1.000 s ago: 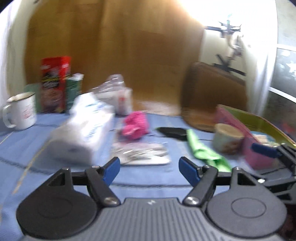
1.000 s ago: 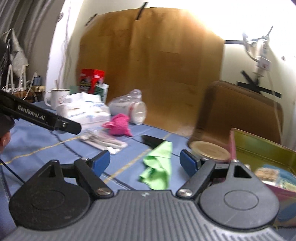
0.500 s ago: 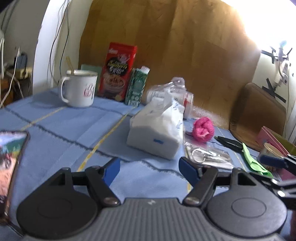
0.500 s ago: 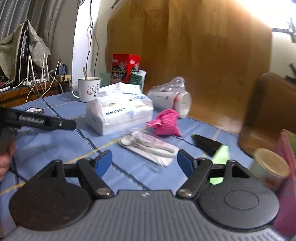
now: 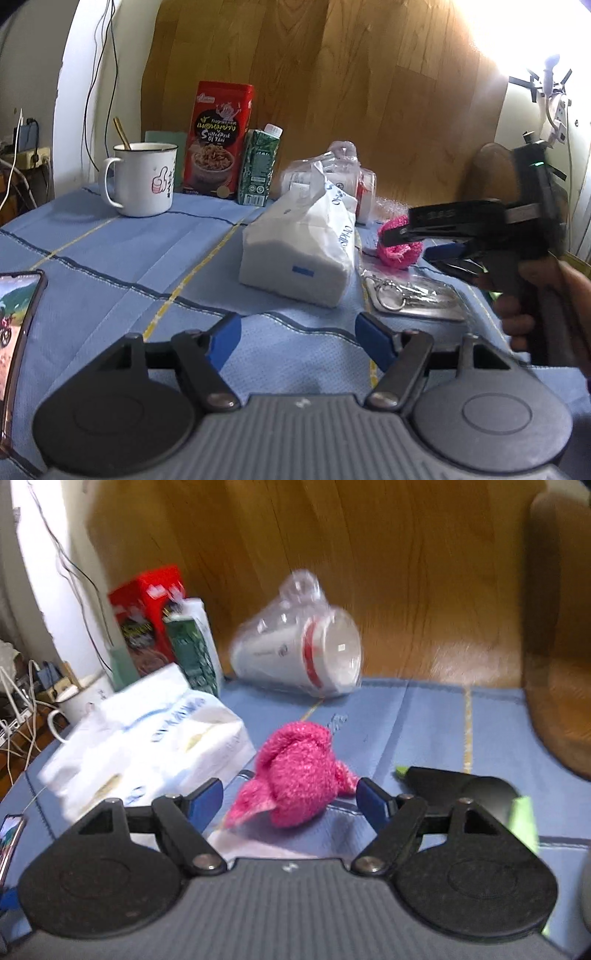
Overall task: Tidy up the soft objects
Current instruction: 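Grasp the pink fuzzy cloth with the right tool and lift it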
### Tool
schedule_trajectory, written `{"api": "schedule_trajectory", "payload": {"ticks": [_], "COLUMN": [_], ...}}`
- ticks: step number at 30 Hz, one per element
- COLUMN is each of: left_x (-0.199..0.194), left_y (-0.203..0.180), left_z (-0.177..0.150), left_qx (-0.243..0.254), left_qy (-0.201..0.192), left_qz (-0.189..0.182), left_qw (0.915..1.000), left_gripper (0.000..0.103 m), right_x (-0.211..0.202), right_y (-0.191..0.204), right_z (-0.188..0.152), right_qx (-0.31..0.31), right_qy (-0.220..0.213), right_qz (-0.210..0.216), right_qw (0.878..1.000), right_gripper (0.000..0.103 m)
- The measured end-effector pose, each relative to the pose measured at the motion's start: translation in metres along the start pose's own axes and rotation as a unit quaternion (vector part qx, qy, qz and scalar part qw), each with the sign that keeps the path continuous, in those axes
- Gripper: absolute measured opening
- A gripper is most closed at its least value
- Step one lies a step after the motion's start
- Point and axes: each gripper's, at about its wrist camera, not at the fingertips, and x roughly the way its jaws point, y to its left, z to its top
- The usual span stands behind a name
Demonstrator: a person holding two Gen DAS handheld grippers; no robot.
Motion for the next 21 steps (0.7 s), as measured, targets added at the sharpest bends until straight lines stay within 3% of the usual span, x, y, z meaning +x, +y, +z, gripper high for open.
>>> {"api": "schedule_trajectory", "payload": {"ticks": [1, 2, 4, 7, 12, 16, 21], "left_x": [0.000, 0.000, 0.000, 0.000, 0.001, 0.001, -0.001], "left_y": [0.001, 0.002, 0.004, 0.005, 0.005, 0.004, -0.003], "left_z": [0.000, 0.000, 0.001, 0.001, 0.002, 0.002, -0.001], "left_qx": [-0.004, -0.007, -0.011, -0.013, -0.013, -0.010, -0.016], "left_qy": [0.002, 0.002, 0.003, 0.005, 0.006, 0.013, 0.027], "left_qz": [-0.001, -0.001, -0.001, -0.002, -0.004, -0.011, -0.030], "left_qw": [1.0000, 1.0000, 0.9999, 0.9999, 0.9999, 0.9998, 0.9991], "left_gripper": [0.070, 0.070, 0.070, 0.070, 0.070, 0.071, 0.072], "right_x": [0.007, 0.013, 0.009, -0.015, -0.078, -0.119, -0.132], "right_y": [0.000, -0.001, -0.001, 0.000, 0.016, 0.024, 0.035], "right_z": [0.000, -0.002, -0.004, -0.012, -0.048, -0.092, -0.133], "right_qx": [-0.002, -0.009, -0.023, -0.028, -0.120, -0.195, -0.242], "right_qy": [0.009, 0.017, 0.011, -0.002, -0.034, -0.044, -0.028], "right_qz": [-0.002, -0.010, -0.018, -0.002, 0.031, 0.031, 0.014], "right_qw": [1.000, 1.000, 1.000, 1.000, 0.992, 0.979, 0.970], "right_gripper": [0.059, 0.049, 0.045, 0.045, 0.046, 0.046, 0.046]}}
